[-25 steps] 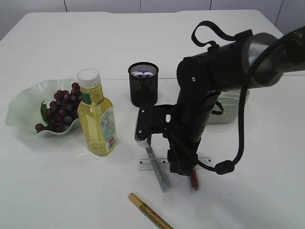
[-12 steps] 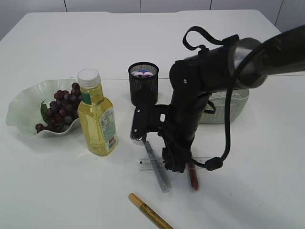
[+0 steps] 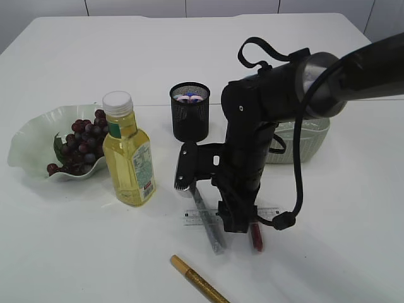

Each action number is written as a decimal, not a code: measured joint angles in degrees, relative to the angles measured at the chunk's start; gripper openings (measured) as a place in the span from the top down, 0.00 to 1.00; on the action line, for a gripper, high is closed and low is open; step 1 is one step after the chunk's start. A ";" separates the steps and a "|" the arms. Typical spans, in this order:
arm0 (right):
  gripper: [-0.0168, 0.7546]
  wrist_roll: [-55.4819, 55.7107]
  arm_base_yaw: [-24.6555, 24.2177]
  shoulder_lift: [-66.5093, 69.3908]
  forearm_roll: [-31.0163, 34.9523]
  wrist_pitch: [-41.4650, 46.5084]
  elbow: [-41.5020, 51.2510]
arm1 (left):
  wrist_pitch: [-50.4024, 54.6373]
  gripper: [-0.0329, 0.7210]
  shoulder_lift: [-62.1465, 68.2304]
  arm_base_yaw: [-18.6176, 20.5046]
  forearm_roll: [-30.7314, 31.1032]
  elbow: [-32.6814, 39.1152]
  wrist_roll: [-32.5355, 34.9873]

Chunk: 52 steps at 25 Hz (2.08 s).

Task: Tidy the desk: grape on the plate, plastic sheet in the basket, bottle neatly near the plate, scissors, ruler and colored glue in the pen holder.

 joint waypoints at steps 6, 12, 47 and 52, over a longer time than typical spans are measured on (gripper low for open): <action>0.43 -0.13 0.00 0.21 0.19 0.27 -0.11 | 0.00 0.40 0.00 0.00 0.00 0.00 0.00; 0.43 -0.13 0.00 1.00 0.19 -0.24 -0.11 | 0.00 0.40 0.00 0.00 0.00 0.00 0.00; 0.63 -6.56 -9.24 -12.88 19.90 -4.20 -0.20 | 1.75 0.41 0.00 0.00 2.34 0.00 0.40; 0.63 -21.41 -15.86 -13.40 41.11 -5.50 -0.20 | 2.76 0.44 0.00 0.00 2.44 0.00 0.40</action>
